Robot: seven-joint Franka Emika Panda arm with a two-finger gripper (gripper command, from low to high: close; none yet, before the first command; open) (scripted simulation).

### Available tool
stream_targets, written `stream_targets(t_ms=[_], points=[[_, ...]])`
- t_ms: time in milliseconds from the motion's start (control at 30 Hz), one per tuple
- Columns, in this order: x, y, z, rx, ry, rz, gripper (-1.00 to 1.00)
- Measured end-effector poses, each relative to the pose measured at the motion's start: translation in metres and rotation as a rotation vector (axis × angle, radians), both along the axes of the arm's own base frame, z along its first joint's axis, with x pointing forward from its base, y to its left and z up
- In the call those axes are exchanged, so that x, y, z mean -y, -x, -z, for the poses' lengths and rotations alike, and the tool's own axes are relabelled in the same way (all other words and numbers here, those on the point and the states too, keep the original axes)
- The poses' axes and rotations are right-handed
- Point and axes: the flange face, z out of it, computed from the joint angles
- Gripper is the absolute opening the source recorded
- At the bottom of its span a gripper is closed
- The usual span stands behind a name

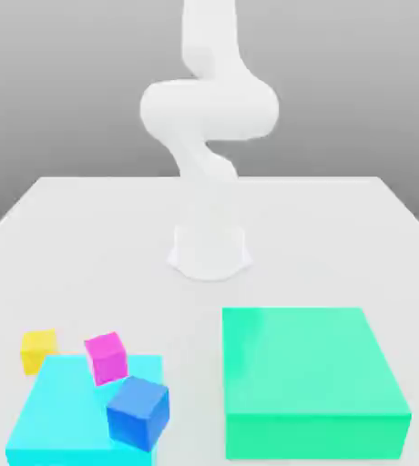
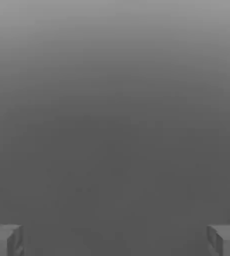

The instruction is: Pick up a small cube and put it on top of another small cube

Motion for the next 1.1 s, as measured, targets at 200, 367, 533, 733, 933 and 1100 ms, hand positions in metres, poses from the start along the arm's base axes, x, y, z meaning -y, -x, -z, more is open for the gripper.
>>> stream_targets(t_ms=[200,367,533,733,933,1100], points=[[0.081,-0.048,0.127,-0.212,0.102,-0.017,0.00],[0.147,-0.047,0.235,-0.384,0.132,-0.052,0.00],[0.202,-0.012,0.342,-0.545,0.115,-0.107,0.00],[0.242,0.062,0.458,-0.702,0.041,-0.186,0.00],[0.243,0.072,0.526,-0.721,0.029,-0.204,0.00],[0.243,0.073,0.534,-0.722,0.027,-0.205,-1.00]])
